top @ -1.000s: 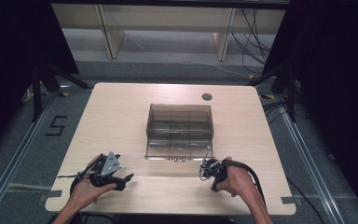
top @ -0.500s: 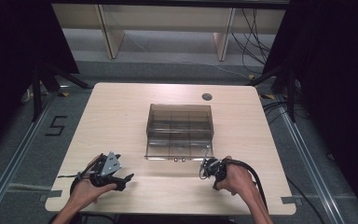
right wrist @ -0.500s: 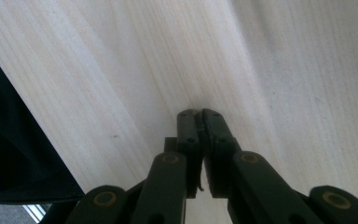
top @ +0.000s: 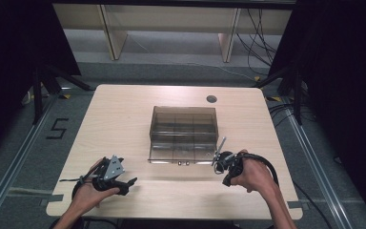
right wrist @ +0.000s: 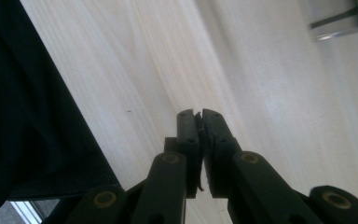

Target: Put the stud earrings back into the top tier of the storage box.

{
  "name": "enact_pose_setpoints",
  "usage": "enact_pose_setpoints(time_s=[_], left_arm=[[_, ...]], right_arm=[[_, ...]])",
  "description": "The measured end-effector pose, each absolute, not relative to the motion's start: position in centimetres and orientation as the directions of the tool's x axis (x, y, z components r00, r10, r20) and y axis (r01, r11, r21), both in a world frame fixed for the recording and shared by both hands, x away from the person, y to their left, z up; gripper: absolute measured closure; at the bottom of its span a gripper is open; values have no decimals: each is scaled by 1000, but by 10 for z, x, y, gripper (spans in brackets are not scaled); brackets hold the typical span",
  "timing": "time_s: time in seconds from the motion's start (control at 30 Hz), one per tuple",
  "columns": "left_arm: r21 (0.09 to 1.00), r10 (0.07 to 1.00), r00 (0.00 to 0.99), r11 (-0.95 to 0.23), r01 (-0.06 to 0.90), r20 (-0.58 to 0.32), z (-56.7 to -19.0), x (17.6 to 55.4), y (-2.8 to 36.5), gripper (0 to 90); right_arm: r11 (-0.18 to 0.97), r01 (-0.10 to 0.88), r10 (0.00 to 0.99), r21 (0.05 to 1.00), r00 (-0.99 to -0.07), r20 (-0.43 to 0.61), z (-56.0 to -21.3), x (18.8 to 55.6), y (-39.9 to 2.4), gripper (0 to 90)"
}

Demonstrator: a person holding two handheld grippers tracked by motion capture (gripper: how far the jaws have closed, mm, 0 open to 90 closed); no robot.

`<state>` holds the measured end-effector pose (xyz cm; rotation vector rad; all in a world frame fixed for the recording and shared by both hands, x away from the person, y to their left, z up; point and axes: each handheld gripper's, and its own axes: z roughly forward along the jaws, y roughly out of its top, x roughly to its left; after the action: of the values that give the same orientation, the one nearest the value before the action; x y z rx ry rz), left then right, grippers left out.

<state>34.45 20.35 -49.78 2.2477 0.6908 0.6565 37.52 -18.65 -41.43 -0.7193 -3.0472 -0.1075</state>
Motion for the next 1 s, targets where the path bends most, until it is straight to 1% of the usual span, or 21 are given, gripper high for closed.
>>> enact_pose_setpoints(time_s=[0.1, 0.13, 0.17, 0.27, 0.3, 0.37, 0.4, 0.43, 0.47, 0.53, 0.6, 0.63, 0.67, 0.73, 0.83, 1.0], left_arm=[[730, 637, 729, -620, 289, 252, -498, 344, 204, 153], [729, 636, 729, -620, 290, 251, -498, 345, 204, 152], [728, 636, 729, -622, 290, 253, -498, 345, 204, 153], [721, 618, 740, -636, 274, 264, -497, 345, 204, 153], [725, 627, 739, -626, 289, 247, -498, 344, 203, 153], [720, 619, 741, -636, 278, 260, -497, 345, 204, 153], [719, 618, 744, -636, 283, 254, -497, 345, 203, 153], [721, 621, 743, -632, 284, 252, -498, 344, 203, 153], [714, 613, 747, -642, 280, 258, -498, 344, 203, 153], [722, 624, 738, -632, 283, 256, -498, 345, 203, 153], [714, 613, 746, -643, 278, 261, -497, 345, 204, 153], [715, 614, 746, -641, 278, 260, -497, 345, 204, 153], [718, 617, 743, -637, 280, 258, -498, 345, 203, 153], [722, 621, 742, -632, 282, 253, -498, 345, 204, 153], [729, 635, 731, -620, 291, 248, -497, 345, 204, 153], [723, 626, 738, -630, 285, 254, -497, 345, 204, 153]], right_arm=[[890, 445, 445, 99, -895, 27, -401, 375, -186, 870], [894, 439, 442, 90, -897, -12, -397, 376, -186, 870], [896, 432, 436, 103, -900, -19, -394, 376, -185, 870], [897, 422, 427, 129, -904, -16, -383, 373, -180, 870], [896, 424, 429, 130, -903, -11, -379, 374, -179, 870], [908, 400, 406, 125, -914, -26, -373, 376, -178, 870], [906, 404, 409, 124, -912, -25, -369, 377, -175, 869], [908, 391, 396, 148, -918, -5, -366, 378, -174, 870], [904, 407, 412, 133, -911, -13, -362, 378, -171, 870], [908, 386, 393, 163, -919, -10, -357, 382, -168, 870], [897, 412, 420, 157, -907, -17, -351, 385, -165, 869], [908, 387, 395, 160, -919, -22, -350, 388, -163, 870], [904, 395, 403, 162, -915, -14, -348, 389, -161, 869], [908, 379, 387, 178, -922, -15, -346, 395, -158, 869], [901, 393, 402, 182, -916, -14, -345, 403, -153, 869], [897, 405, 413, 175, -911, -11, -346, 416, -149, 869]])
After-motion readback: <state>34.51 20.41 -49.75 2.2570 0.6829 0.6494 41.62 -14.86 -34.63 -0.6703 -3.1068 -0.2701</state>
